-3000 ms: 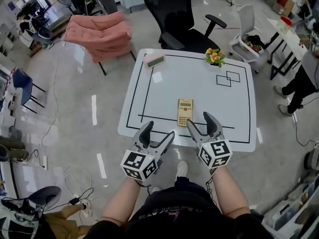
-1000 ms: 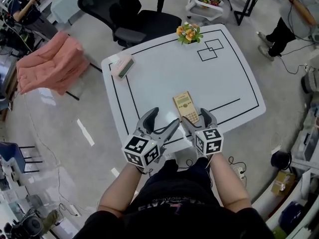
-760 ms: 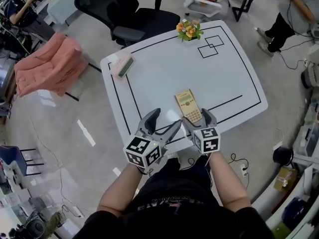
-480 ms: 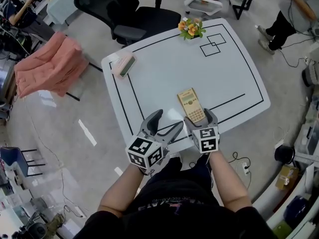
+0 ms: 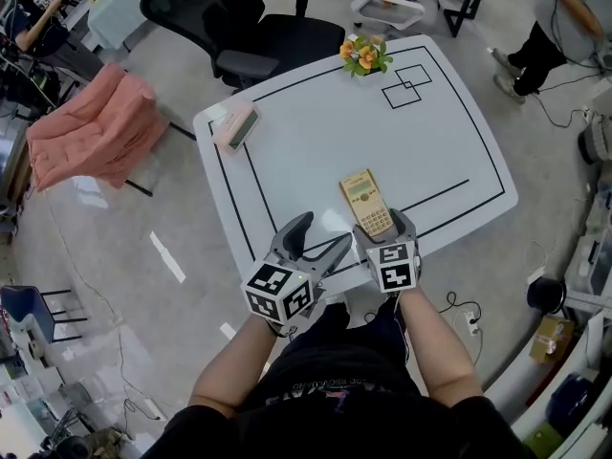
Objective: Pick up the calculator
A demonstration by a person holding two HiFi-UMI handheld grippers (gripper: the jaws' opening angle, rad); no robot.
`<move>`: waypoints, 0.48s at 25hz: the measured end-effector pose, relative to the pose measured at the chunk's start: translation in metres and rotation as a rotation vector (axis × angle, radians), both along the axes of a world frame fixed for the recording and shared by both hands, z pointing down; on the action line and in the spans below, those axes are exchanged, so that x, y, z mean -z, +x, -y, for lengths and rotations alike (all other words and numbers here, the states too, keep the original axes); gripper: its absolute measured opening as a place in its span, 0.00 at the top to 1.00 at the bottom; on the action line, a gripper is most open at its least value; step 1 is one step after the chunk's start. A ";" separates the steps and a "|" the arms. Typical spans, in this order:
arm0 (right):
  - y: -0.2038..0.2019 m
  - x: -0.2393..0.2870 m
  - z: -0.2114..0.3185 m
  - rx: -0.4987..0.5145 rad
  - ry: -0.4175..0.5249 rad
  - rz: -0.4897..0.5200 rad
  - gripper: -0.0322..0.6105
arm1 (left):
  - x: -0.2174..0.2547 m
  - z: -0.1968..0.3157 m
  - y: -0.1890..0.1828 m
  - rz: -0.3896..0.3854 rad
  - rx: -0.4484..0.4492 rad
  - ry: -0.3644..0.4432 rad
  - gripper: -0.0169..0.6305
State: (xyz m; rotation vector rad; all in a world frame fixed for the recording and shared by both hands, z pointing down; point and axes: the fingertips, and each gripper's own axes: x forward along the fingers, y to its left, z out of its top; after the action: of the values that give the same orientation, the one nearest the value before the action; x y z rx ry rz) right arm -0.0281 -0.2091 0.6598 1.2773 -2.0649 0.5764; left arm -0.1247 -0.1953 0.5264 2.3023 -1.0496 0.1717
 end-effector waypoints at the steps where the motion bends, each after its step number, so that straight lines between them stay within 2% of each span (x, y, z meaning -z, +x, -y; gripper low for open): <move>1: 0.000 0.001 0.000 -0.003 -0.009 0.018 0.37 | -0.001 0.001 0.001 -0.003 0.000 -0.005 0.42; 6: 0.004 0.003 0.002 -0.033 -0.070 0.122 0.37 | -0.009 0.006 0.007 -0.013 -0.002 -0.039 0.42; 12: 0.007 0.007 0.006 -0.053 -0.135 0.231 0.37 | -0.037 0.018 0.022 -0.019 -0.021 -0.125 0.42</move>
State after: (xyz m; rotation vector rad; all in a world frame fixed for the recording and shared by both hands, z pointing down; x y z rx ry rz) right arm -0.0214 -0.2154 0.6532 1.2378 -2.1399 0.9083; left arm -0.1025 -0.2129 0.5635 2.1992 -0.9778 0.2167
